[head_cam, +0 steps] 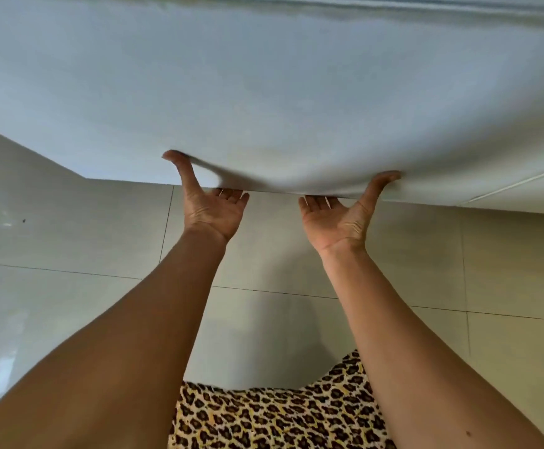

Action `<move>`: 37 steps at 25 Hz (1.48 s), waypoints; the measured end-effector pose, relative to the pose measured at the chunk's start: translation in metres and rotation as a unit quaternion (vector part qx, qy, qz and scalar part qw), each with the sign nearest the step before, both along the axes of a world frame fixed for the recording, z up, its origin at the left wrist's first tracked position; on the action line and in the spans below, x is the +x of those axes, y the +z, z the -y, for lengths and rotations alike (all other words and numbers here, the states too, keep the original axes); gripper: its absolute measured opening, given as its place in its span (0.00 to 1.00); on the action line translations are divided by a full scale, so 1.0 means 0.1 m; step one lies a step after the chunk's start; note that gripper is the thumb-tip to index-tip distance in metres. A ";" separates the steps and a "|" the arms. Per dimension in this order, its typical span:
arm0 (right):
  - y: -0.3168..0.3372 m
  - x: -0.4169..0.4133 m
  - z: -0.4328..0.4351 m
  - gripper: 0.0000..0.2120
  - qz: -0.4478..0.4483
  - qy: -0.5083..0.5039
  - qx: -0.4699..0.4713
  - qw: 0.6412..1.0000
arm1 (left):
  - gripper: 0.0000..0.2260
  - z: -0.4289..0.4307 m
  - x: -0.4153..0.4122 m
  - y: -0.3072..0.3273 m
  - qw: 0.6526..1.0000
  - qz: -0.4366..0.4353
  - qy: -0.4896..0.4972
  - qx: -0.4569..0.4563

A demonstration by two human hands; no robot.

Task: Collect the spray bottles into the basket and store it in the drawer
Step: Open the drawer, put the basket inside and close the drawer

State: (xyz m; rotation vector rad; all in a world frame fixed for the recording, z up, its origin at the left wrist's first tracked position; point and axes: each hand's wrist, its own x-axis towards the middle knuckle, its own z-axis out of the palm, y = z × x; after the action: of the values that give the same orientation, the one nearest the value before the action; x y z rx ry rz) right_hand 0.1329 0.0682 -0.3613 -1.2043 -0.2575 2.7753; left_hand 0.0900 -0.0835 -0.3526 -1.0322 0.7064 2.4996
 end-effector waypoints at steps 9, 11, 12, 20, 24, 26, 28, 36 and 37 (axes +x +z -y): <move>0.00 0.04 0.07 0.64 0.012 0.004 0.037 0.999 | 0.47 0.05 0.08 -0.07 1.000 -0.003 0.009 -0.005; 0.02 0.13 0.11 0.65 0.023 -0.004 0.038 0.999 | 0.53 0.09 0.17 -0.04 1.000 0.008 -0.001 -0.005; 0.03 0.20 0.13 0.66 0.029 -0.005 0.037 0.999 | 0.54 0.11 0.24 -0.04 1.000 0.016 -0.006 -0.006; 0.27 0.88 0.30 0.66 0.073 0.023 0.018 0.997 | 0.49 0.41 0.89 0.14 0.994 0.063 -0.083 -0.016; 0.24 1.10 0.40 0.54 0.106 0.025 0.011 0.994 | 0.54 0.57 1.09 0.21 0.993 0.080 -0.091 0.000; 0.17 1.12 0.45 0.51 0.087 0.010 -0.009 0.996 | 0.55 0.63 1.18 0.16 0.994 0.077 -0.075 0.004; 0.11 1.14 0.50 0.48 0.047 -0.019 -0.038 0.998 | 0.56 0.70 1.26 0.08 0.997 0.066 -0.047 0.004; 0.12 1.59 0.57 0.50 0.050 0.021 -0.001 0.999 | 0.55 0.85 1.64 0.09 0.997 0.052 -0.058 -0.006; 0.15 1.63 0.59 0.51 0.058 0.032 0.006 0.998 | 0.54 0.86 1.68 0.11 0.997 0.056 -0.059 -0.013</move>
State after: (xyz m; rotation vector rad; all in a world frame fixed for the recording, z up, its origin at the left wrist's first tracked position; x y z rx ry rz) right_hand 0.2960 0.0091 -0.3463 -1.3801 -0.3292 2.7560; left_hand 0.2585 -0.1699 -0.3412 -1.0982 0.7464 2.3177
